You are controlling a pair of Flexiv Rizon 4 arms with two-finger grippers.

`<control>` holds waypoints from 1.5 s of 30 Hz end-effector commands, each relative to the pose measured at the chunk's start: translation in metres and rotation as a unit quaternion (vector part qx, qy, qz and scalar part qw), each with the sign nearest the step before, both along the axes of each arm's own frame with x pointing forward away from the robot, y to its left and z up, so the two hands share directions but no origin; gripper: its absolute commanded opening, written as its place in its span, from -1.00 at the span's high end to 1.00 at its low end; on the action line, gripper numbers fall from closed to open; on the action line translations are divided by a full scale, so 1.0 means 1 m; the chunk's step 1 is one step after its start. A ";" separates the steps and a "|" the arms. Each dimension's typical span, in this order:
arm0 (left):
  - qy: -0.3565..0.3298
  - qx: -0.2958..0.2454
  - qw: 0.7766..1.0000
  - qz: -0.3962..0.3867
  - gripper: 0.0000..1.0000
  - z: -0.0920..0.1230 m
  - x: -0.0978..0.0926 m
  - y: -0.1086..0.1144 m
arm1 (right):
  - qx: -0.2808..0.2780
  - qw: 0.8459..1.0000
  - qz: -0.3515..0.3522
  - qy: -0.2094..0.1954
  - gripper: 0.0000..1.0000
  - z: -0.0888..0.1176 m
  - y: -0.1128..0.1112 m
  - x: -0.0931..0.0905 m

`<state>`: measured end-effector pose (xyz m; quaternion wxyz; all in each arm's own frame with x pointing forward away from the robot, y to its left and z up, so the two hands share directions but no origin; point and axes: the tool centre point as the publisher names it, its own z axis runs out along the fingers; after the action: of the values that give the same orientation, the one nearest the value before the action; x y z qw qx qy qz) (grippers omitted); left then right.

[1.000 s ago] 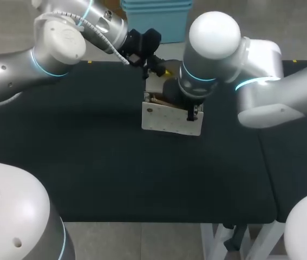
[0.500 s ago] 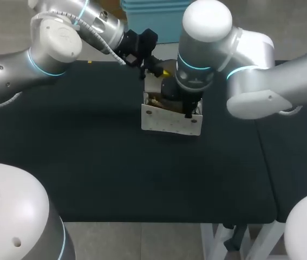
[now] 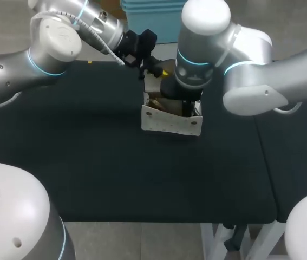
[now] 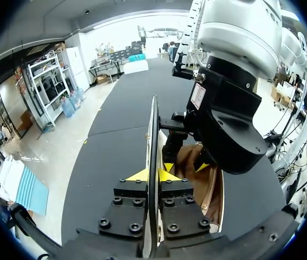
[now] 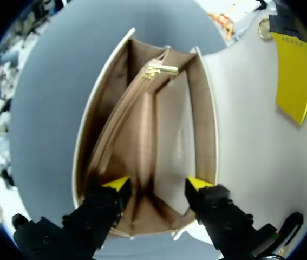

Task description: Pick up the bag, open it, inspect its contents, close it, and place it on the opposite side

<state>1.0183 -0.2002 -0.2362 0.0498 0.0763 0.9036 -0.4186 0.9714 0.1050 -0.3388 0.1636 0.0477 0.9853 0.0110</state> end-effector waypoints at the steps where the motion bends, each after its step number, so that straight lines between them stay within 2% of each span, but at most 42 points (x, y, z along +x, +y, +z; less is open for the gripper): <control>1: 0.001 -0.002 1.000 -0.002 1.00 -0.002 0.000 0.001 | -0.001 1.000 0.000 0.003 -1.00 -0.005 -0.001 0.002; 29: 0.001 -0.002 1.000 -0.002 1.00 -0.002 0.000 0.001 | 0.001 1.000 0.000 -0.009 -1.00 0.003 -0.001 0.003; 30: 0.001 -0.002 1.000 -0.002 1.00 -0.002 0.000 0.001 | 0.000 1.000 0.000 -0.011 -0.89 0.004 -0.001 0.003; 31: 0.001 -0.002 1.000 -0.002 1.00 -0.002 0.000 0.001 | 0.000 1.000 0.000 -0.013 -0.61 0.005 -0.002 0.003; 32: 0.001 -0.002 1.000 -0.002 1.00 -0.002 0.000 0.001 | 0.000 1.000 -0.001 -0.016 -0.04 0.006 -0.002 0.003; 34: 0.001 -0.002 1.000 -0.002 1.00 -0.002 0.000 0.001 | 0.000 1.000 -0.002 -0.022 0.26 0.010 -0.002 0.002; 37: 0.001 -0.002 1.000 -0.002 1.00 -0.002 0.000 0.001 | -0.002 0.999 -0.001 -0.035 0.42 0.019 -0.002 0.000; 43: -0.001 -0.001 1.000 0.012 1.00 0.006 -0.004 -0.001 | -0.006 0.997 -0.002 -0.076 0.58 0.046 -0.001 -0.009; 45: 0.001 0.002 1.000 0.015 1.00 0.008 -0.005 -0.002 | -0.006 0.996 -0.003 -0.093 0.58 0.058 -0.001 -0.012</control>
<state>1.0187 -0.2011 -0.2326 0.0509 0.0641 0.9041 -0.4195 0.9756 0.1082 -0.2950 0.2370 0.0468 0.9704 0.0083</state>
